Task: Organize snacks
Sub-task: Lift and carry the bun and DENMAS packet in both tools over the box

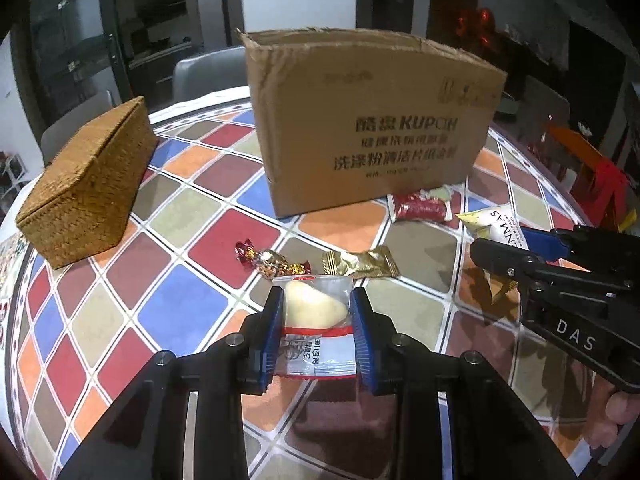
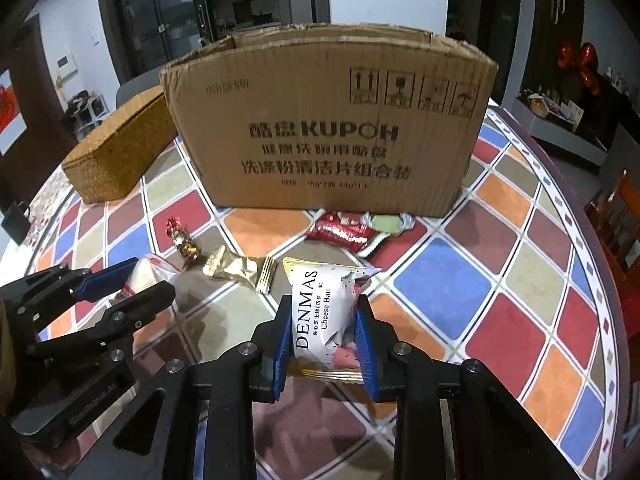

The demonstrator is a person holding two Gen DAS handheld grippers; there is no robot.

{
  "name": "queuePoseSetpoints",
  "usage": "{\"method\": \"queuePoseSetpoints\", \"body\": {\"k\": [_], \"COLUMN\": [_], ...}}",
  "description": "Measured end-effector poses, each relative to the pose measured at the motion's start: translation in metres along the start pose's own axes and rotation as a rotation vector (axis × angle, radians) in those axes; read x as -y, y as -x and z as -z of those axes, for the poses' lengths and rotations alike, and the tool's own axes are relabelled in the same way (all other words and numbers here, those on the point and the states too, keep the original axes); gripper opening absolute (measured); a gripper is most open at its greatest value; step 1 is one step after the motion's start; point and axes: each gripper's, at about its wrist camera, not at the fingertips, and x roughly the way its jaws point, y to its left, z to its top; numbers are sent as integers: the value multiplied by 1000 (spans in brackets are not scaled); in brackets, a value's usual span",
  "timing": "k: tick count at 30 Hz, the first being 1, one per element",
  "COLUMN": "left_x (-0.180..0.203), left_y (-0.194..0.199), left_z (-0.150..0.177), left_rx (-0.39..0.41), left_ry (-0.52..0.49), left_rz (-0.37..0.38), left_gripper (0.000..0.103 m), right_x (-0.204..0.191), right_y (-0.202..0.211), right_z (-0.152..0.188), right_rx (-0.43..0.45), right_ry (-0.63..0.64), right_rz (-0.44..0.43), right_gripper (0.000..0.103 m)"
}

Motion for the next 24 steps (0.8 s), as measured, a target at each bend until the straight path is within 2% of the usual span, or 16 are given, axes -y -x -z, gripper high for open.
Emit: {"method": "queuePoseSetpoints", "body": {"k": [24], "left_x": [9], "left_y": [54], "left_z": [-29], "left_rx": [81], "left_ry": [127], "left_rz": [-89], "left_gripper": [33], "right_x": [17], "right_y": [49], "right_z": [-32], "right_rx": [97], "right_ry": [23], "right_rz": [-42], "right_gripper": [30]}}
